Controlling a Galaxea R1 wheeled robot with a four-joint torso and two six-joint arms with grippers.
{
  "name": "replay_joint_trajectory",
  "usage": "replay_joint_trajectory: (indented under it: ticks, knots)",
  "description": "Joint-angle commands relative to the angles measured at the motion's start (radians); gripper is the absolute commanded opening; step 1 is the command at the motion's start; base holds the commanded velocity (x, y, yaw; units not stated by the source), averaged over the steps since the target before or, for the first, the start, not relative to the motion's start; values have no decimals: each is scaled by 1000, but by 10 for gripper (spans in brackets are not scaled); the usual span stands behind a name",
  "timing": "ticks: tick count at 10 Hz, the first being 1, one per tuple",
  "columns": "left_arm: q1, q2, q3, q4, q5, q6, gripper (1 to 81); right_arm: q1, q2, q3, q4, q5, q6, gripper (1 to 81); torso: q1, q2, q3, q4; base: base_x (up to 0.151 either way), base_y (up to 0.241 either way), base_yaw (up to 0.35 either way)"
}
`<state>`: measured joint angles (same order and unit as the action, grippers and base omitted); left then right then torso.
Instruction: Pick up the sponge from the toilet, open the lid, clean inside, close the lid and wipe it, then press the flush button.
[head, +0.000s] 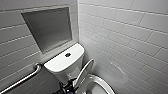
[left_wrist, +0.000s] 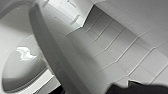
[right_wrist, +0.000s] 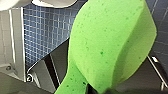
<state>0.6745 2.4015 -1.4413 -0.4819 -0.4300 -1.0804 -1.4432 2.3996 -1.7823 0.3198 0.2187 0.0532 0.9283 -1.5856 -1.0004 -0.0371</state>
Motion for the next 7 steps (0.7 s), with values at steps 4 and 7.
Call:
replay_joint_trajectory:
  ticks: [4, 7]
  knots:
    - [-132, -105, 32, 34, -65, -41, 811, 13, -46, 23, 8, -71, 0, 10, 0, 0, 0, 0, 0, 0, 0]
    - [-50, -178, 59, 104, -65, -47, 811, 14, -44, 25, 8, -71, 0, 10, 0, 0, 0, 0, 0, 0, 0]
